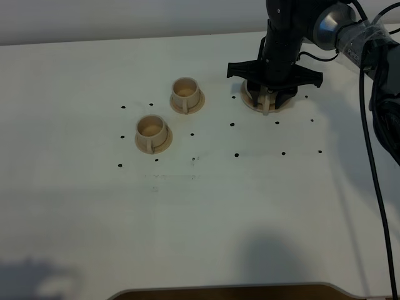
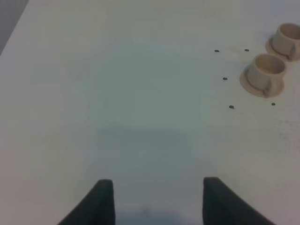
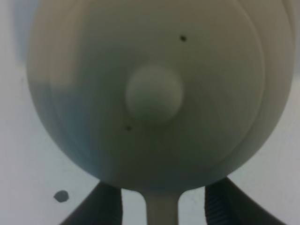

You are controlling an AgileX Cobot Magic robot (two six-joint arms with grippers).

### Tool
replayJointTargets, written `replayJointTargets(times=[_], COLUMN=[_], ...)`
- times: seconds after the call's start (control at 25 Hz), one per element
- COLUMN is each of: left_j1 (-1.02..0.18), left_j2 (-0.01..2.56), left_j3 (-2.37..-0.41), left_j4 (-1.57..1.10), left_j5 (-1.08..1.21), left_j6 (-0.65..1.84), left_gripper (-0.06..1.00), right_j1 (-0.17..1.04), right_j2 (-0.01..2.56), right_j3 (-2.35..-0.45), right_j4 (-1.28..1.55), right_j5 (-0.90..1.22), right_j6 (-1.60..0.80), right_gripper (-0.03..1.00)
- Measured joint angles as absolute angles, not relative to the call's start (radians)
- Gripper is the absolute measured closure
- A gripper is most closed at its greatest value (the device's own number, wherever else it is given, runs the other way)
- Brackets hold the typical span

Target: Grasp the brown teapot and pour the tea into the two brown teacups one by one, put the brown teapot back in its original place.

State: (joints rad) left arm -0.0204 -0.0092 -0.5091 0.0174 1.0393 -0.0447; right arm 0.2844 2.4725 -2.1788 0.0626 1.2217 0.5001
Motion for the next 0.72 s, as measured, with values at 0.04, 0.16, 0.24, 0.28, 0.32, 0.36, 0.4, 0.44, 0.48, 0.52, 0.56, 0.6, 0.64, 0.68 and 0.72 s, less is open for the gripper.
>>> replayJointTargets(times=[0.04, 0.16, 0.24, 0.28, 0.32, 0.36, 0.4, 0.44, 0.48, 0.52, 0.56, 0.6, 0.64, 0.68, 0.72], left_j1=[-0.020, -0.020, -0.020, -0.020, -0.020, -0.020, -0.020, -0.020, -0.020, -0.020, -0.020, -0.020, -0.020, -0.020, -0.020], left_j2=[-0.009, -0.009, -0.009, -0.009, -0.009, -0.009, -0.009, -0.009, -0.009, -0.009, -0.009, -0.009, -0.009, -0.009, -0.009], left_j3=[-0.509, -0.509, -0.509, -0.509, -0.509, -0.509, -0.509, -0.509, -0.509, -0.509, -0.509, -0.509, -0.509, -0.509, -0.509], left_j4=[0.017, 0.017, 0.017, 0.017, 0.017, 0.017, 0.017, 0.017, 0.017, 0.017, 0.017, 0.017, 0.017, 0.017, 0.017], left_j5=[1.039, 1.039, 1.039, 1.039, 1.039, 1.039, 1.039, 1.039, 1.039, 1.039, 1.039, 1.039, 1.039, 1.039, 1.039], left_j6=[-0.045, -0.045, -0.045, -0.045, -0.045, -0.045, -0.045, -0.045, -0.045, -0.045, -0.045, -0.045, -0.045, -0.045, -0.045], left_gripper=[0.48, 0.48, 0.48, 0.48, 0.48, 0.48, 0.48, 0.48, 0.48, 0.48, 0.48, 0.48, 0.48, 0.48, 0.48], right_j1=[0.284, 0.284, 0.284, 0.284, 0.284, 0.284, 0.284, 0.284, 0.284, 0.284, 0.284, 0.284, 0.284, 0.284, 0.284], right_j2=[2.472, 2.472, 2.469, 2.467, 2.463, 2.460, 2.457, 2.456, 2.455, 2.455, 2.455, 2.455, 2.455, 2.455, 2.455], right_j3=[-2.179, -2.179, -2.179, -2.179, -2.179, -2.179, -2.179, -2.179, -2.179, -2.179, -2.179, -2.179, -2.179, -2.179, -2.179], right_j4=[0.063, 0.063, 0.062, 0.062, 0.062, 0.062, 0.062, 0.062, 0.062, 0.061, 0.060, 0.059, 0.056, 0.052, 0.046], right_j5=[1.222, 1.222, 1.223, 1.223, 1.223, 1.223, 1.223, 1.223, 1.223, 1.223, 1.223, 1.225, 1.226, 1.226, 1.226], right_j6=[0.498, 0.483, 0.475, 0.471, 0.468, 0.465, 0.464, 0.464, 0.463, 0.460, 0.459, 0.457, 0.456, 0.456, 0.456], right_gripper=[0.55, 0.55, 0.55, 0.55, 0.55, 0.55, 0.55, 0.55, 0.55, 0.55, 0.55, 0.55, 0.55, 0.55, 0.55])
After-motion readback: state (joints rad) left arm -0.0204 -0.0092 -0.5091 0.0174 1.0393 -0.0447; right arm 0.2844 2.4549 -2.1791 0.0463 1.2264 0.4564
